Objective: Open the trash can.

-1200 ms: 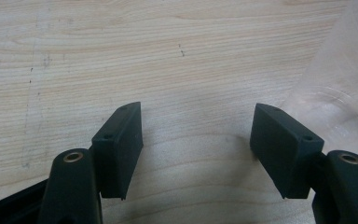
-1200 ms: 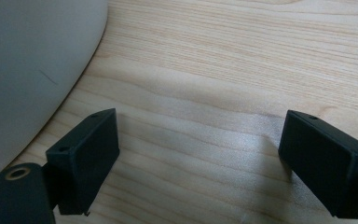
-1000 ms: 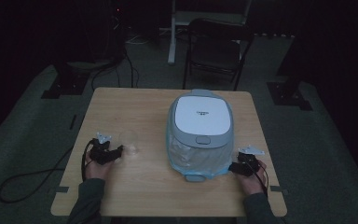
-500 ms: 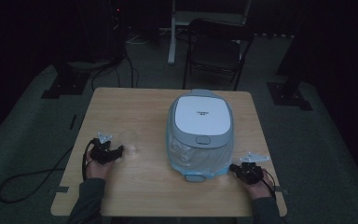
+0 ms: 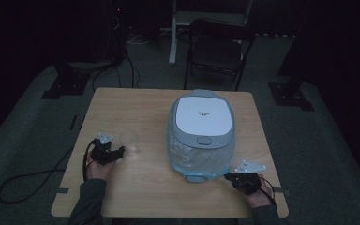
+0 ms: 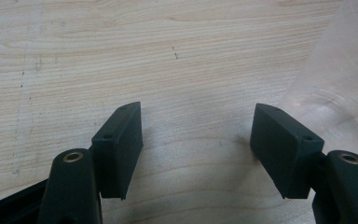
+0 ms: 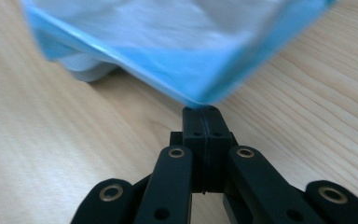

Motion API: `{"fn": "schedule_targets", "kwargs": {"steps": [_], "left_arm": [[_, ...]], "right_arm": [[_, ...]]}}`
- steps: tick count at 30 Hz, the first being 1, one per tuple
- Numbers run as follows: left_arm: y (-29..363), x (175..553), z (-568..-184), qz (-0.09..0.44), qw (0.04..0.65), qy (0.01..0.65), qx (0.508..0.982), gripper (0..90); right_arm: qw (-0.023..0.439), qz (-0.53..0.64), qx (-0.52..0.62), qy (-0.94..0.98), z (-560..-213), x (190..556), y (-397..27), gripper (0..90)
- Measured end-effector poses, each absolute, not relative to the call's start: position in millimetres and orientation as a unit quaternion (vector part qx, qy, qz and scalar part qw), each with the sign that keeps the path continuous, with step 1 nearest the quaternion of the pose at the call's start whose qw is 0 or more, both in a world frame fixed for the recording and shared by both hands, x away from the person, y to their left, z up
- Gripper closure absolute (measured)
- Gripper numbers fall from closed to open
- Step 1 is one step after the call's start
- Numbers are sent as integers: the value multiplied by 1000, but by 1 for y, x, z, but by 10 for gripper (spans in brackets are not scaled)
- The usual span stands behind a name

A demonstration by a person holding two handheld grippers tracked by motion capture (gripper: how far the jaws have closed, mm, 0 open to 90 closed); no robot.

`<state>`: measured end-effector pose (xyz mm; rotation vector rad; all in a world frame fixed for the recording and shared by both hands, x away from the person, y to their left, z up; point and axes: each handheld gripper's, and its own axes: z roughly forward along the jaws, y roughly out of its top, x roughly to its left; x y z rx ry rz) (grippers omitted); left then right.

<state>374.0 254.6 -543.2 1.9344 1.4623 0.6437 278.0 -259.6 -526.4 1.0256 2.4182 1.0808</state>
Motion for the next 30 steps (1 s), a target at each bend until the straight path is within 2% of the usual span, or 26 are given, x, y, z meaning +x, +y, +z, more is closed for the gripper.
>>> {"fn": "schedule_targets", "kwargs": {"steps": [30], "left_arm": [[254,374,-543,244,311,554,733,350]], "right_arm": [[118,411,272,862,-519,272,-194,900]]}}
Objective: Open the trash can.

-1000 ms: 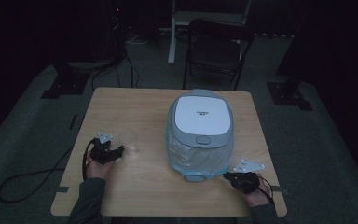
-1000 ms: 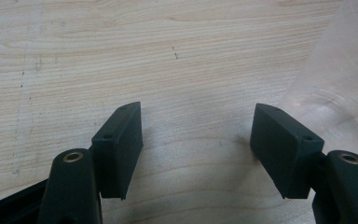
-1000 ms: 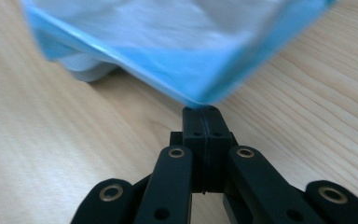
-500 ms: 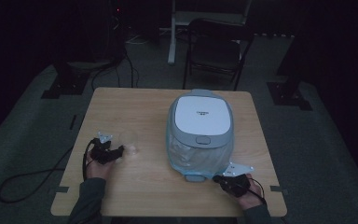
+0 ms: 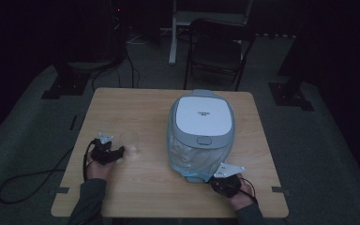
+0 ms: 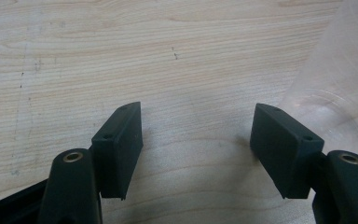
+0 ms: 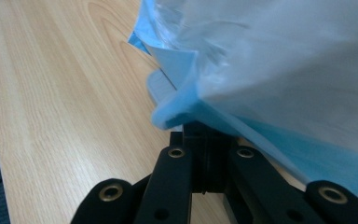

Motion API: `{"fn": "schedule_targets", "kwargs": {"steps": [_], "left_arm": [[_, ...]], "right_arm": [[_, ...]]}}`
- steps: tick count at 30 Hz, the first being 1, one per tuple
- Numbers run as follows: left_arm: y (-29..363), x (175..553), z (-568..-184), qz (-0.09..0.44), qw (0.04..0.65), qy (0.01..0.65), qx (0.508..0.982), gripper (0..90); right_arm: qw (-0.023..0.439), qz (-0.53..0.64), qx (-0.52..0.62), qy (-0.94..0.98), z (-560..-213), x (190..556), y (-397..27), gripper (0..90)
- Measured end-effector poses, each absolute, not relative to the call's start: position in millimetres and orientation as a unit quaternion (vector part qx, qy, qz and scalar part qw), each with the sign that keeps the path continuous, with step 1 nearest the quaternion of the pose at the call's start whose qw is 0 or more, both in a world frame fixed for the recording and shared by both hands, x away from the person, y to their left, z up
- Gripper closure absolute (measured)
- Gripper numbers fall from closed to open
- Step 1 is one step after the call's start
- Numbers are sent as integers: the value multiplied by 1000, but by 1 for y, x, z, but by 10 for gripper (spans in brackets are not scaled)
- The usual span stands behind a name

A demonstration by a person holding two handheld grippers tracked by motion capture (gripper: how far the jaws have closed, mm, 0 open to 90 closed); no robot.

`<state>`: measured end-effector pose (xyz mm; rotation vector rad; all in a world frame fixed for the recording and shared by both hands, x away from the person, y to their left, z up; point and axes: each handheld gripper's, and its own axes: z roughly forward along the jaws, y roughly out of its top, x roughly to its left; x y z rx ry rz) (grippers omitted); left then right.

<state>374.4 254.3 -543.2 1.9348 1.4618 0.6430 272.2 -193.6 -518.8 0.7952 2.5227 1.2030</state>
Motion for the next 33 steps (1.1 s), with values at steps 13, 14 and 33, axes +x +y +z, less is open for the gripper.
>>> {"fn": "schedule_targets", "kwargs": {"steps": [13,14,33], "left_arm": [[254,374,-543,244,311,554,733,350],[254,374,-543,244,311,554,733,350],[254,374,-543,244,311,553,733,350]], "right_arm": [[121,421,267,859,-522,273,-179,900],[123,421,267,858,-522,273,-178,900],[142,411,264,861,-528,270,-172,900]]}}
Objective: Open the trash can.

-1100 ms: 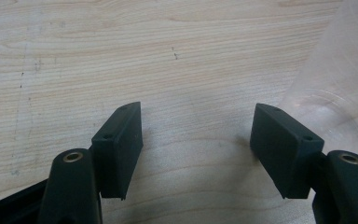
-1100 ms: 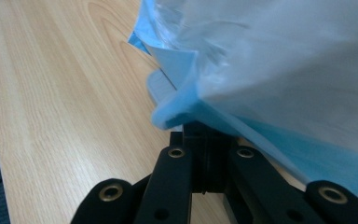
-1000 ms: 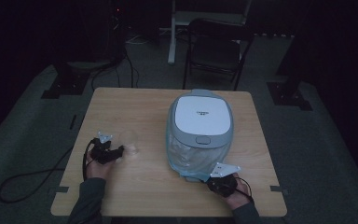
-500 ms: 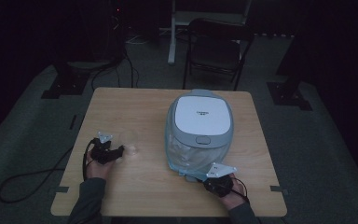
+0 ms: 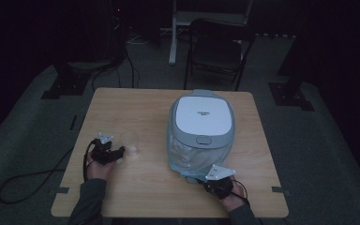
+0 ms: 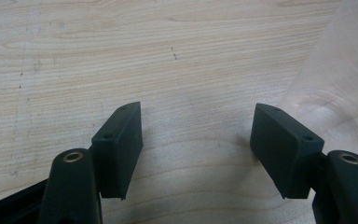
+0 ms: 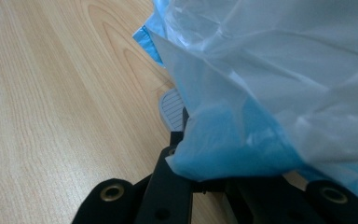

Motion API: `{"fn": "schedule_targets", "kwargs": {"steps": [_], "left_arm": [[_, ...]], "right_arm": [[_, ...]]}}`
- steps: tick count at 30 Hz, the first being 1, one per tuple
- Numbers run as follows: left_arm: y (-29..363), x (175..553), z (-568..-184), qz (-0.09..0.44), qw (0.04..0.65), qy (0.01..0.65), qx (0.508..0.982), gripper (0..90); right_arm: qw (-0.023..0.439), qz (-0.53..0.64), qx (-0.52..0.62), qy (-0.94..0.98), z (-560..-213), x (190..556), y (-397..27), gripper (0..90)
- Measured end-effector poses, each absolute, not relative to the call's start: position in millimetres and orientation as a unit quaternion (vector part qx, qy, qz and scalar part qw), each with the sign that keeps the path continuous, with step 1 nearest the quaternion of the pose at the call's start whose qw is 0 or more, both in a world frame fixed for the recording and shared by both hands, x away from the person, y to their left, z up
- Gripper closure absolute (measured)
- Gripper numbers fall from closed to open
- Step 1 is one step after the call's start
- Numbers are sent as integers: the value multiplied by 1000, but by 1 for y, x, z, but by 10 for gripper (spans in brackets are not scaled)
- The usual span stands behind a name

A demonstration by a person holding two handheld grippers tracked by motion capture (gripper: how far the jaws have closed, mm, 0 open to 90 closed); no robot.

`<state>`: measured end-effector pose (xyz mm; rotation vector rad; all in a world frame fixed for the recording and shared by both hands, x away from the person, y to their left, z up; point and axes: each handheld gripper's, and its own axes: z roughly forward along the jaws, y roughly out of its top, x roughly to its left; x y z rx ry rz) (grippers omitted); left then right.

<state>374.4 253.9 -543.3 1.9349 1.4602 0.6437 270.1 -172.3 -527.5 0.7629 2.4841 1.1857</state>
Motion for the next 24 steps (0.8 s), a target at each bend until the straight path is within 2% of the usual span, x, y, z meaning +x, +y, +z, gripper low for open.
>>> {"fn": "schedule_targets", "kwargs": {"steps": [24], "left_arm": [[254,375,-543,243,311,552,734,350]], "right_arm": [[143,397,266,866,-534,270,-169,900]]}}
